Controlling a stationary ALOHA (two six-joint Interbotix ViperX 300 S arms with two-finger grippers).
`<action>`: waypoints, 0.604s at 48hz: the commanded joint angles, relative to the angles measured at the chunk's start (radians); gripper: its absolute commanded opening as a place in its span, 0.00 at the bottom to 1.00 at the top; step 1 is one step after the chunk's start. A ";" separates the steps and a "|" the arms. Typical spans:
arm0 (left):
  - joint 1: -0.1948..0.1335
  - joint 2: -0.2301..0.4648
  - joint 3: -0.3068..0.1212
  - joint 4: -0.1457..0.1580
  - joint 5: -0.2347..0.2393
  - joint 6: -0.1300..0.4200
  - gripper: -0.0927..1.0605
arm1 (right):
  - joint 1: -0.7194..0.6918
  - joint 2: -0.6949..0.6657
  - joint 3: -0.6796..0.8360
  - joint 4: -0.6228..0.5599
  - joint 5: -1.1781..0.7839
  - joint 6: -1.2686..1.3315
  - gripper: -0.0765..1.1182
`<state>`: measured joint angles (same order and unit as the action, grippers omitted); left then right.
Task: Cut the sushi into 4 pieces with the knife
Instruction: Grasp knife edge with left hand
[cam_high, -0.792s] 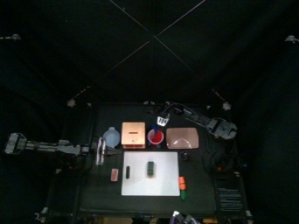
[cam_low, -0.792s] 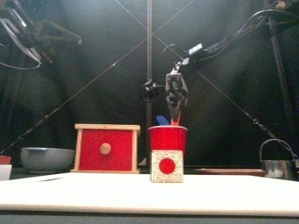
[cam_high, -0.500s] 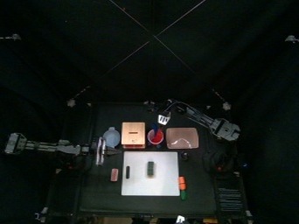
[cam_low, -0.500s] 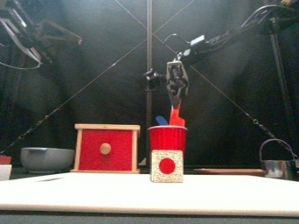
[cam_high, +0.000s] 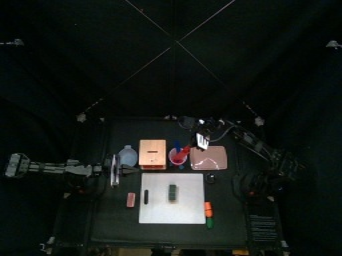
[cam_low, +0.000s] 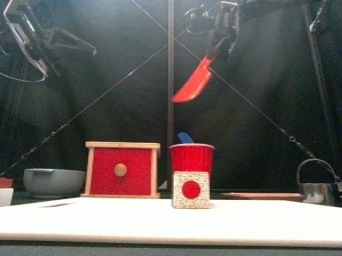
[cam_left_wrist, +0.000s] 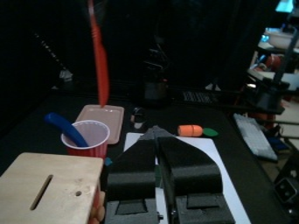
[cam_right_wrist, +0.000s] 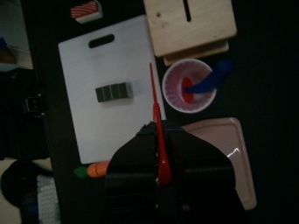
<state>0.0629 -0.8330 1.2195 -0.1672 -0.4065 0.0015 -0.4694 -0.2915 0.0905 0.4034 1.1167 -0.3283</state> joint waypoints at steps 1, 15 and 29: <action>0.002 0.005 -0.023 -0.017 -0.006 -0.003 0.71 | 0.066 -0.091 0.156 0.000 -0.229 -0.002 0.11; -0.011 0.104 -0.046 0.003 -0.008 0.005 0.88 | 0.222 -0.192 0.598 -0.034 -0.914 -0.009 0.11; 0.008 0.268 -0.118 0.074 -0.040 0.006 0.88 | 0.327 -0.175 0.735 -0.114 -1.206 -0.003 0.11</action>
<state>0.0629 -0.6059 1.1490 -0.1058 -0.4280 0.0061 -0.1626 -0.4633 0.8253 0.3007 -0.0383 -0.3329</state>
